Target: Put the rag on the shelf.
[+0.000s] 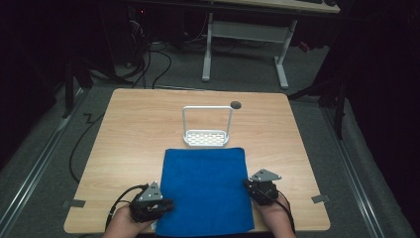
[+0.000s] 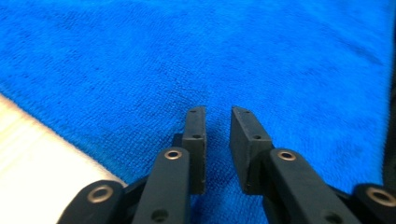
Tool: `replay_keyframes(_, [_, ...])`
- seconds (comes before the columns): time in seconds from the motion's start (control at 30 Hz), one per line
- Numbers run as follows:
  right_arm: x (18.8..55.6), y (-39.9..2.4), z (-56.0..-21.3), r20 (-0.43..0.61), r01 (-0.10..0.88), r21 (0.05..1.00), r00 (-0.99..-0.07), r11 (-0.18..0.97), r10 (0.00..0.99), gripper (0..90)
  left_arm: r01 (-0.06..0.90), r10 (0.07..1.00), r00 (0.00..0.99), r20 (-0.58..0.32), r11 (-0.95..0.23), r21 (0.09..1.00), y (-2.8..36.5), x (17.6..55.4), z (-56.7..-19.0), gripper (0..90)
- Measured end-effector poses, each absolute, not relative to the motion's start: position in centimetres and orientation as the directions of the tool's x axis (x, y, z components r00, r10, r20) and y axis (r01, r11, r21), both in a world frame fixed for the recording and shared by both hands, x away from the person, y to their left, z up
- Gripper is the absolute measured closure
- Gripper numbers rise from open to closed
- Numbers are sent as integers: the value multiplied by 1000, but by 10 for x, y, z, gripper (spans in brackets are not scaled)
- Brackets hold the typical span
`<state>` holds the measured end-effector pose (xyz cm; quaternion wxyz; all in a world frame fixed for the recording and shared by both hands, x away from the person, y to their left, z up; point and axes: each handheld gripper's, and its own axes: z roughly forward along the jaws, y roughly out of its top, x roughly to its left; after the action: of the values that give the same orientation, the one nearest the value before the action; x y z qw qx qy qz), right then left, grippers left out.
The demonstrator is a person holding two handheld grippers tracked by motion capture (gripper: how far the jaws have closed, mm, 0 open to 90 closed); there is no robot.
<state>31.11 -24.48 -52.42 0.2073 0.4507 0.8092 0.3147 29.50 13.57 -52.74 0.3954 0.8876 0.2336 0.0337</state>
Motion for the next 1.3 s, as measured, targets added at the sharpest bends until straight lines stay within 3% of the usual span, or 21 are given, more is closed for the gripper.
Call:
replay_keyframes(0.27, [322,-246,-523,-28,613,687,-515,390,857,885,424,535,837,-115,-500,755,153,294,-524,659])
replay_keyframes(0.43, [322,-242,-519,-9,588,725,-514,360,858,803,468,650,749,-130,-381,797,174,303,-524,554])
replay_keyframes(0.57, [319,-239,-516,-28,541,767,-509,345,861,710,524,733,658,-174,-278,805,185,326,-527,528])
replay_keyframes(0.7, [319,-242,-520,-17,537,778,-501,326,865,639,537,768,623,-148,-281,795,182,348,-527,540])
replay_keyframes(1.03, [318,-245,-518,4,535,790,-494,300,870,646,528,807,586,-77,-308,792,153,403,-531,520])
replay_keyframes(1.3, [319,-243,-519,11,532,789,-510,306,860,612,559,816,566,-119,-274,782,139,429,-533,516])
